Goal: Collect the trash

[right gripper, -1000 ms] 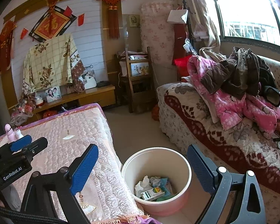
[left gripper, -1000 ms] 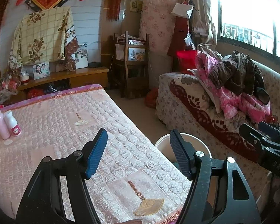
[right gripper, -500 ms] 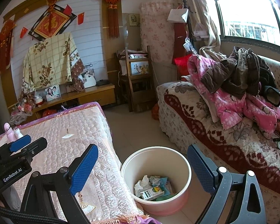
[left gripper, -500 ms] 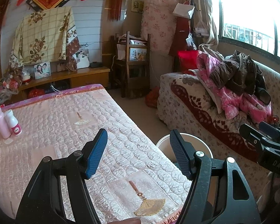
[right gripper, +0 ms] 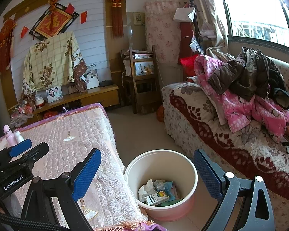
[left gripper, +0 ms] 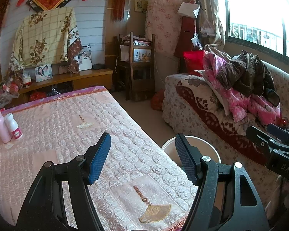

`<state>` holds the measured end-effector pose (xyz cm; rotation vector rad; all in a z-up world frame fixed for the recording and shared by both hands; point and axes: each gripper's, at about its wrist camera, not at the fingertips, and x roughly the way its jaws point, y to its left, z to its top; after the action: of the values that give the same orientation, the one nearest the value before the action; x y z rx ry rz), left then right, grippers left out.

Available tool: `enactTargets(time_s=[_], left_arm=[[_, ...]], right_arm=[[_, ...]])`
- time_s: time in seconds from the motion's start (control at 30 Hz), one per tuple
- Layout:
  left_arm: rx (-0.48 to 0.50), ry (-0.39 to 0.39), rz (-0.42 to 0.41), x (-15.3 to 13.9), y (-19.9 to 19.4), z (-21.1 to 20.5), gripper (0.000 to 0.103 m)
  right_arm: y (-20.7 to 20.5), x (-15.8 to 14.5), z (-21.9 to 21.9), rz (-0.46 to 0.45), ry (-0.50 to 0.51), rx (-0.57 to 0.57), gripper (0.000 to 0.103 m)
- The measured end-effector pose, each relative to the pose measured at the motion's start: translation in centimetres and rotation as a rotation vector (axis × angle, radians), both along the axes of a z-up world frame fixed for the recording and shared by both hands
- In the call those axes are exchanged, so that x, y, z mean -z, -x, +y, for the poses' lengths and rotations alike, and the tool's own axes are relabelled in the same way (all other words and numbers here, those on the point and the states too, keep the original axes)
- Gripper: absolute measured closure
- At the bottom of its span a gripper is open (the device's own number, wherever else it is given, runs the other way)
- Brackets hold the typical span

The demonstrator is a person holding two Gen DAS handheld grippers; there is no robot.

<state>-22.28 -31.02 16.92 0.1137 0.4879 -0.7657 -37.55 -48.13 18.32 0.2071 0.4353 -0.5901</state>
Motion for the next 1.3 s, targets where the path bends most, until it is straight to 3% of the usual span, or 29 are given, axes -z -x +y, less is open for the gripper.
enactTargets(time_s=[1.3], left_arm=[[0.013, -0.016, 0.016, 1.7, -0.1, -0.3, 0.035]], right_arm=[[-0.1, 1.0, -0.4, 0.023, -0.009, -0.005, 0.007]])
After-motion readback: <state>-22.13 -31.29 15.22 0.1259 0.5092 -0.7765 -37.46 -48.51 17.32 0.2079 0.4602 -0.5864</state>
